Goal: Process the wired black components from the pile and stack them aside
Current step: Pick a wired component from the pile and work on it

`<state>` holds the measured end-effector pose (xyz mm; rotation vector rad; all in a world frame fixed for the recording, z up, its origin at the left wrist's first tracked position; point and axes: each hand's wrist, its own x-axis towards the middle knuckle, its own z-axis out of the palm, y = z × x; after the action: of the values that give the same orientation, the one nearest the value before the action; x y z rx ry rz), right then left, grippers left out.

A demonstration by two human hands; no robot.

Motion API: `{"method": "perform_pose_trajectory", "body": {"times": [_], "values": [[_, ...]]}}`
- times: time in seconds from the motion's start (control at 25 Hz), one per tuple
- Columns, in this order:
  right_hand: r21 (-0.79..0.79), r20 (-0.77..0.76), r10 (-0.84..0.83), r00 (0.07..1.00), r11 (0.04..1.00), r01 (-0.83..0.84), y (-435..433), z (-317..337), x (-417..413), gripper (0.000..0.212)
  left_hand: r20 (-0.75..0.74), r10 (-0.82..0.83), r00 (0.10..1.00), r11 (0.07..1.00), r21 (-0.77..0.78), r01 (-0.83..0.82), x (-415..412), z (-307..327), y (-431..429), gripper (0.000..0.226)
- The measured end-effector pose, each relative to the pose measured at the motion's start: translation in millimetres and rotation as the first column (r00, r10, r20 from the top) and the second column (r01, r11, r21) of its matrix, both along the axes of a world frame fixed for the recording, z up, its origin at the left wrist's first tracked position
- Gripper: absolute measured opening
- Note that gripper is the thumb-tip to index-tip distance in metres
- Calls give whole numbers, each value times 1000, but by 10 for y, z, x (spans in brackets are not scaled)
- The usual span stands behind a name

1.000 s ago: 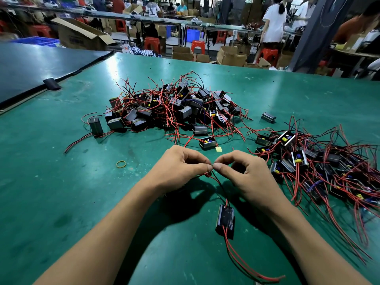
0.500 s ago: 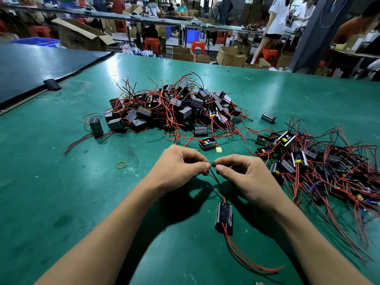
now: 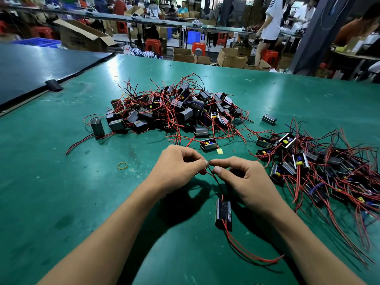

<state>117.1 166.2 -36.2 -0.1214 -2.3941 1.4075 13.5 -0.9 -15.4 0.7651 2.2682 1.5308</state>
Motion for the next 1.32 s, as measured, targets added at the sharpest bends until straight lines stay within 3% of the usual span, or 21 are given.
{"method": "perform_pose_trajectory", "body": {"times": [0.12,0.36,0.56,0.88,1.0,1.12,1.2,1.28,1.32], "values": [[240,-184,-5,983,970,50,-18,-2,-19,17,16,-6,1000,1000,-1,6,-12,0,13,15],[380,-346,-79,935,900,216,38,-37,-54,12,29,-67,997,998,6,67,20,18,12,15],[473,-371,49,927,869,143,73,-38,-81,17,30,-80,996,997,-5,80,18,22,10,15],[541,-316,42,948,829,143,61,51,-48,9,54,-110,993,994,-5,110,18,24,3,10],[372,-216,-72,974,916,150,-5,77,-45,10,27,-127,992,992,7,127,29,42,-6,8],[-65,54,-123,991,990,127,-88,99,-99,21,-5,-127,992,992,24,127,44,50,-1,7],[-349,210,-55,976,928,128,-105,137,-126,22,-40,-122,992,992,23,123,57,49,8,7],[-449,266,-15,964,883,138,-96,156,-120,19,-72,-120,990,993,12,121,65,46,16,7],[-402,248,-26,968,907,127,-84,143,-107,18,-74,-117,990,993,10,118,61,42,17,7]]}}
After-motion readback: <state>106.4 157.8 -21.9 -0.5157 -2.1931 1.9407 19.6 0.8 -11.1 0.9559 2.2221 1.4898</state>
